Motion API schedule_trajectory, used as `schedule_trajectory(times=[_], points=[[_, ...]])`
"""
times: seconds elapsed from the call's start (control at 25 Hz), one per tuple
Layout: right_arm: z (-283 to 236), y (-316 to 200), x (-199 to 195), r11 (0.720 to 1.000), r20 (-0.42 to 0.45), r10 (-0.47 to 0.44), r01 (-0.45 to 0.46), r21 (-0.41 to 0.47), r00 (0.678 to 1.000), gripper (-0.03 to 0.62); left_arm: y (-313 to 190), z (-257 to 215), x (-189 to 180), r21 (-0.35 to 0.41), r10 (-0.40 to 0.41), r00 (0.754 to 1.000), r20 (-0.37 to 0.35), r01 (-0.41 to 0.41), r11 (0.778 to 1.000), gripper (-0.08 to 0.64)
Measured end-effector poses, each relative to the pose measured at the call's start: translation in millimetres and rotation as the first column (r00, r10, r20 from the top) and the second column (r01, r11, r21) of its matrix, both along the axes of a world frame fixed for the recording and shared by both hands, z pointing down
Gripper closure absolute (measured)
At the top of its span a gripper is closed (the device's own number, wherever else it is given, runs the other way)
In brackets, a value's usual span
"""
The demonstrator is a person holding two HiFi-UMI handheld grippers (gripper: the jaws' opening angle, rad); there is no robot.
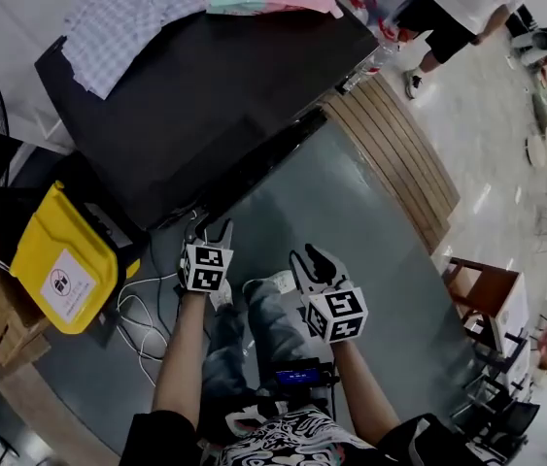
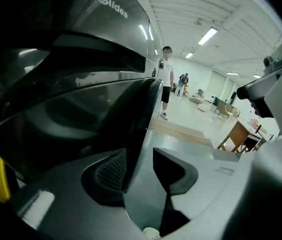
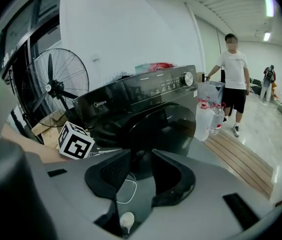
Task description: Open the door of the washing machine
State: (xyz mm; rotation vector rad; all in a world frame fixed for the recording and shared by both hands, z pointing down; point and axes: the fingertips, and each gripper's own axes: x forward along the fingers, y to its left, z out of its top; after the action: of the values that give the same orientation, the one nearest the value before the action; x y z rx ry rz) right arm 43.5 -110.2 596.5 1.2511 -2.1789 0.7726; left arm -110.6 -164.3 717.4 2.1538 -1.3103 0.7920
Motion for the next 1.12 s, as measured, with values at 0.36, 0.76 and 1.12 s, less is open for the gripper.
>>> schedule_trajectory(times=[0.36,0.76,1.12], points=[[24.7,-14.0,15.2,0.999,0.009,-0.029,0.030,-0.033,1.000,0.465,-24.7,21.8,9.7,-0.010,-0.052,0.998,-0.019,0.052,0.999,0.432],[30.9,-22.5,14.9,0.999,0.028,0.001,0.000,-0.042,1.000,0.465,-22.4,19.6,10.2,-0.018,-0.035,0.999,0.029,0.035,0.999,0.449],[34.9,-29.8,2.6,0.998,0.024,0.016,-0.014,-0.065,1.000,0.465,4.3,19.8,39.8,-0.076,0.049,0.998,-0.044,-0.052,0.996,0.468]])
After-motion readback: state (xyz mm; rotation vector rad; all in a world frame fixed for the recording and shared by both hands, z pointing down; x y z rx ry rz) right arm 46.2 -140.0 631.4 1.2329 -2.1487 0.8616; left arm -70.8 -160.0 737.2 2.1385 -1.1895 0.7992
